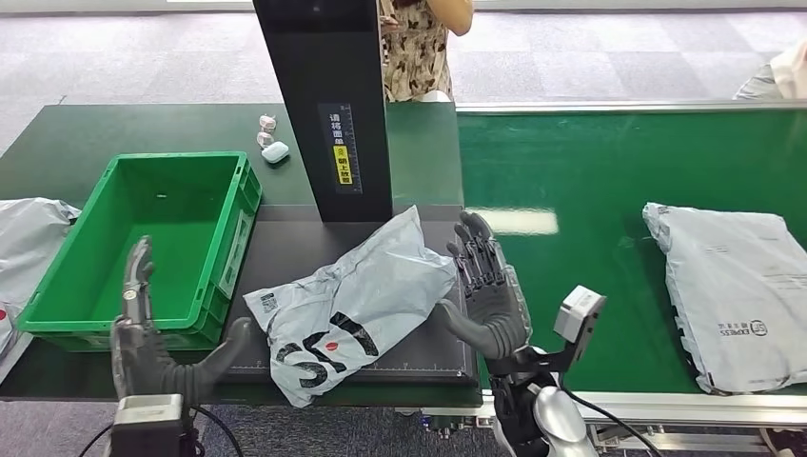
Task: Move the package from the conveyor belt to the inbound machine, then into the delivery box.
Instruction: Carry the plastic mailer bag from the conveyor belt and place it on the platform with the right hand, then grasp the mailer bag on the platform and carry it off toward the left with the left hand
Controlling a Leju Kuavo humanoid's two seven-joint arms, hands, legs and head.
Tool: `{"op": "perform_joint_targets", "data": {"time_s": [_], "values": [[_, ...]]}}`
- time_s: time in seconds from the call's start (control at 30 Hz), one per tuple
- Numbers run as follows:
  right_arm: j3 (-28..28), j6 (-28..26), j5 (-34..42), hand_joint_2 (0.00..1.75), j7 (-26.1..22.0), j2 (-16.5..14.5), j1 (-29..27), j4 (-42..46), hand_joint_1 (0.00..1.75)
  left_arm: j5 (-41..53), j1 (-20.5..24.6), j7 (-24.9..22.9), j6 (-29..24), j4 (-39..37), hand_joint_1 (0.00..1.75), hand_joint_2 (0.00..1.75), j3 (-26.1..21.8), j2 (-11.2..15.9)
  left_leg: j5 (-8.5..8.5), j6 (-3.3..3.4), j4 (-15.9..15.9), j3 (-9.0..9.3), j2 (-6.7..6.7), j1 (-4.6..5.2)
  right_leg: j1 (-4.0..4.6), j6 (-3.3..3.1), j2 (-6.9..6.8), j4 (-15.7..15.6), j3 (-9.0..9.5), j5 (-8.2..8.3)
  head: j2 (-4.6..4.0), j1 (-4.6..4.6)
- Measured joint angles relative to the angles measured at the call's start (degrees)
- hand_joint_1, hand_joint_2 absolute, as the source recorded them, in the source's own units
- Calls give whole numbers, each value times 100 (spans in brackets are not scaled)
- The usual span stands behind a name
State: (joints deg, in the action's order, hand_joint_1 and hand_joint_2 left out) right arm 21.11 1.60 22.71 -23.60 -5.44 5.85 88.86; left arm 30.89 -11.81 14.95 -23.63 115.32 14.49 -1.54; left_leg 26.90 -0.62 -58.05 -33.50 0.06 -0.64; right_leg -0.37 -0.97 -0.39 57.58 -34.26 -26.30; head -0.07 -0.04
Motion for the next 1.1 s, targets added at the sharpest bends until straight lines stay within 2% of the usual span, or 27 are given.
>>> {"op": "perform_joint_targets", "data": {"time_s": [0.13,0.37,0.5,0.67,0.87,1.1], "values": [[-260,57,62,175,36,-2,-354,390,0,640,233,-701,1194,-190,0,175,223,48,0,0,-1,1,1,1,-1,0,3,0,0,3,0,1],[-523,131,56,175,83,-2,-561,735,0,1379,862,-1321,2456,-1009,0,175,715,209,-2,-1,-2,3,2,0,-1,-2,4,0,1,4,0,2],[-569,191,83,175,145,-2,-583,752,0,1423,1357,-1452,2794,-1765,0,175,888,378,-4,-1,-2,3,2,-1,0,-4,4,2,0,5,0,1],[-572,260,257,175,166,-2,-575,725,0,868,2072,-1315,3494,-2950,0,175,1065,669,-8,-5,-1,4,1,-1,0,-4,4,5,1,6,0,2],[-552,238,348,175,144,-2,-501,715,0,718,3034,-940,3686,-4412,0,175,1557,967,-9,-5,0,20,-2,0,0,-4,1,6,24,5,0,2],[-549,103,343,175,150,-2,-485,783,0,640,3665,-823,3684,-5177,0,175,1886,1015,-7,-3,4,52,-1,0,-1,-4,0,4,61,5,0,1]]}}
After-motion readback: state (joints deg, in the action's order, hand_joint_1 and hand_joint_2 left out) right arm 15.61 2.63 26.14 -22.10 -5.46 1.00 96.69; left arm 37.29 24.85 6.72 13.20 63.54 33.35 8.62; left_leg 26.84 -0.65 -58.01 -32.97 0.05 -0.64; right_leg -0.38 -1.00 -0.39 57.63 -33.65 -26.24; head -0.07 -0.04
